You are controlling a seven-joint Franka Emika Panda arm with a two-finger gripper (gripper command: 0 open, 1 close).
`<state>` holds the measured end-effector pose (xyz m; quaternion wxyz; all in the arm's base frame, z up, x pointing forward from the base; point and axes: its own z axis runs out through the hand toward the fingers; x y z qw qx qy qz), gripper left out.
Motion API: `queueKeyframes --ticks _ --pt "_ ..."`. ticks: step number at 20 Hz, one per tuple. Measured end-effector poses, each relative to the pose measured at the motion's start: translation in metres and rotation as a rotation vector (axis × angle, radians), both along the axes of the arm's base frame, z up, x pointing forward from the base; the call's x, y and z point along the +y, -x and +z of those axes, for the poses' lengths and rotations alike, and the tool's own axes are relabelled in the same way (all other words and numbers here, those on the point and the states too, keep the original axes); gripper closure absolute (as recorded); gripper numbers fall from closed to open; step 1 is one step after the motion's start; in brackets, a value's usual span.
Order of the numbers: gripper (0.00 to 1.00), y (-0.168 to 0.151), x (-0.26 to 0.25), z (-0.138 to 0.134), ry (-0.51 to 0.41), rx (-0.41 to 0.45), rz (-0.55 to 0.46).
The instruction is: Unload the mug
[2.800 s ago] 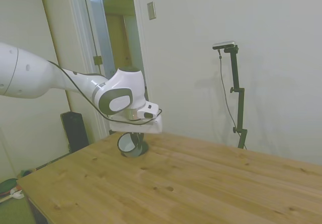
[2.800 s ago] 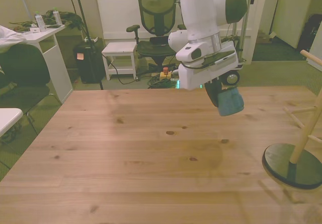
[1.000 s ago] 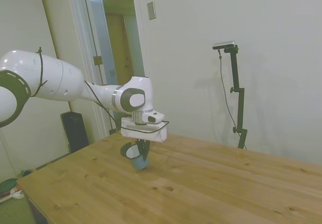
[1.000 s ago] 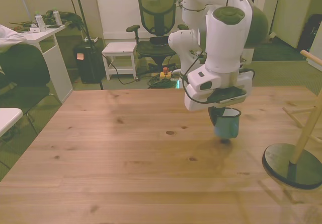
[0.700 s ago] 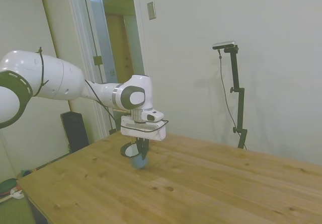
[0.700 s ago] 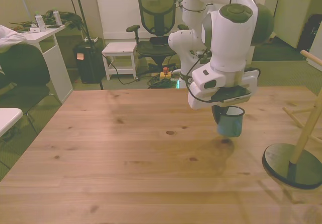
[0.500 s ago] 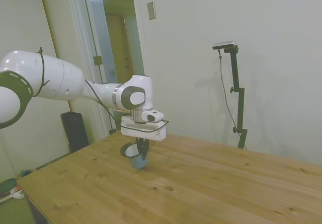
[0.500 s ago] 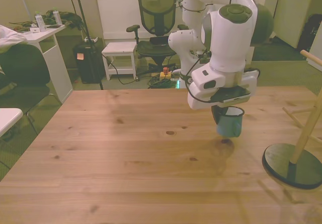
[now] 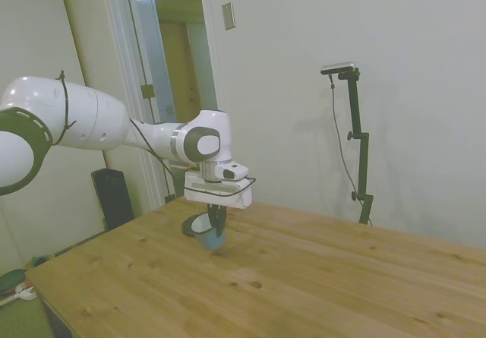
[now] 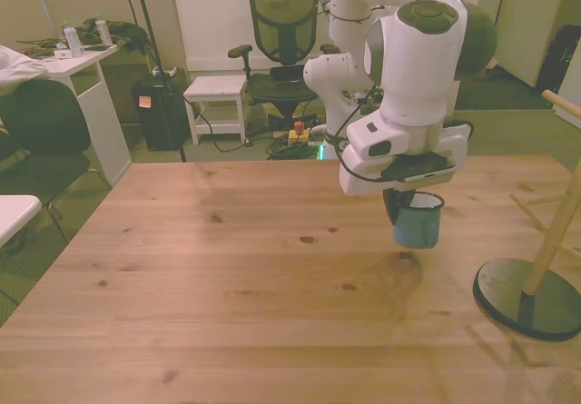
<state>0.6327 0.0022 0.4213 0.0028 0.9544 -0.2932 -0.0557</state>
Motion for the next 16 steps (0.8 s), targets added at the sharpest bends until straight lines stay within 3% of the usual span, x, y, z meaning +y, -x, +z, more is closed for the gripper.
queueKeyframes --ticks 7,8,16 --pt "1.00 -0.0022 0.0005 -0.0023 0.001 0.007 -0.003" --pt "0.00 -0.0021 0.0007 -0.0018 0.004 0.010 -0.004" --pt "0.00 0.0015 0.0012 0.0021 0.054 0.040 0.022"
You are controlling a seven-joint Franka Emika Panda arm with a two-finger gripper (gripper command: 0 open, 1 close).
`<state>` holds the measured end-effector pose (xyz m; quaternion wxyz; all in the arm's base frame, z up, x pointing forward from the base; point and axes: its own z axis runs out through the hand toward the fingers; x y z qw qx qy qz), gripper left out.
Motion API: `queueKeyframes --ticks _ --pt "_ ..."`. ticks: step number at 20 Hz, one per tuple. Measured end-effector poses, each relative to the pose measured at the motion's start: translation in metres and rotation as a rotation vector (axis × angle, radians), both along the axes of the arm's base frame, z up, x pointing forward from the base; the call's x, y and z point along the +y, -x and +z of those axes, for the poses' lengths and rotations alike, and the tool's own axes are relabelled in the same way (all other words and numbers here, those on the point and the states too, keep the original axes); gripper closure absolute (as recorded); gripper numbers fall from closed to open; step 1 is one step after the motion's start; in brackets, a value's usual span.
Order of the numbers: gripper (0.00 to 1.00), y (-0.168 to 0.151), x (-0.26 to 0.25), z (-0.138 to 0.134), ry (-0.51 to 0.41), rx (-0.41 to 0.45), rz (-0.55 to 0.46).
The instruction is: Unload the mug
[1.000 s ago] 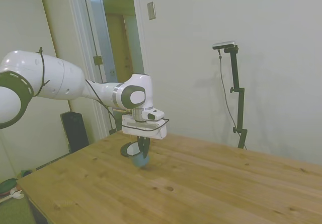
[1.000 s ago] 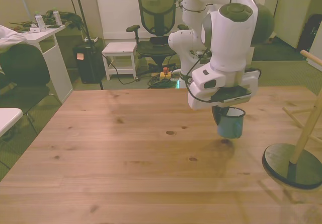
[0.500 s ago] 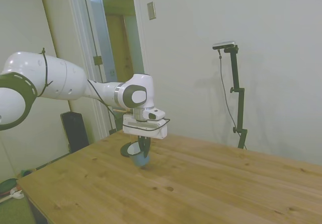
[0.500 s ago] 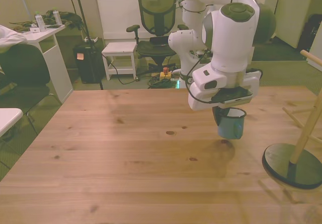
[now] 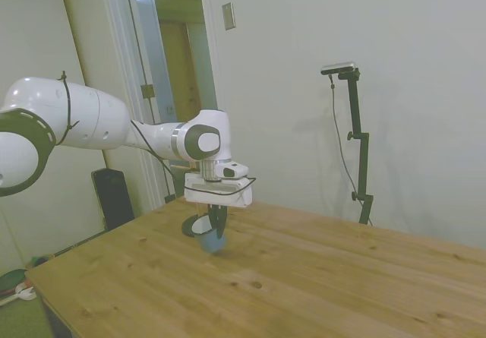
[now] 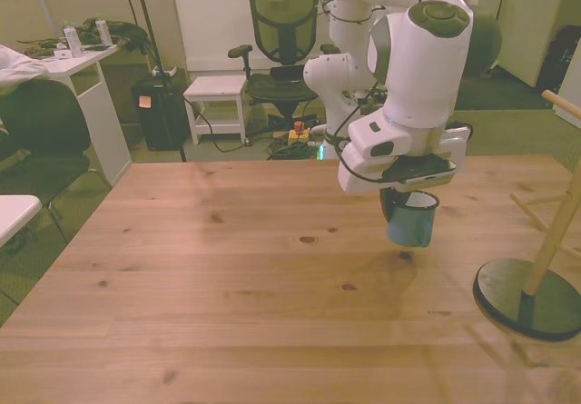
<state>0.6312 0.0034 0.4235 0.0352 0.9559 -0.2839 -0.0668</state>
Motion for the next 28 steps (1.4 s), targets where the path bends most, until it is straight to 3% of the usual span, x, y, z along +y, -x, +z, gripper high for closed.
queueKeyframes --ticks 7,10,16,21,28 --pt "0.00 0.006 0.006 0.009 0.014 0.020 -0.008" --pt "0.00 0.010 0.011 0.013 0.054 -0.019 0.024" --pt "0.00 0.071 0.050 0.040 0.094 -0.161 0.145" --pt "0.00 0.124 0.039 0.020 0.097 -0.158 0.161" --pt "0.00 0.161 0.035 0.002 0.118 -0.159 0.204"
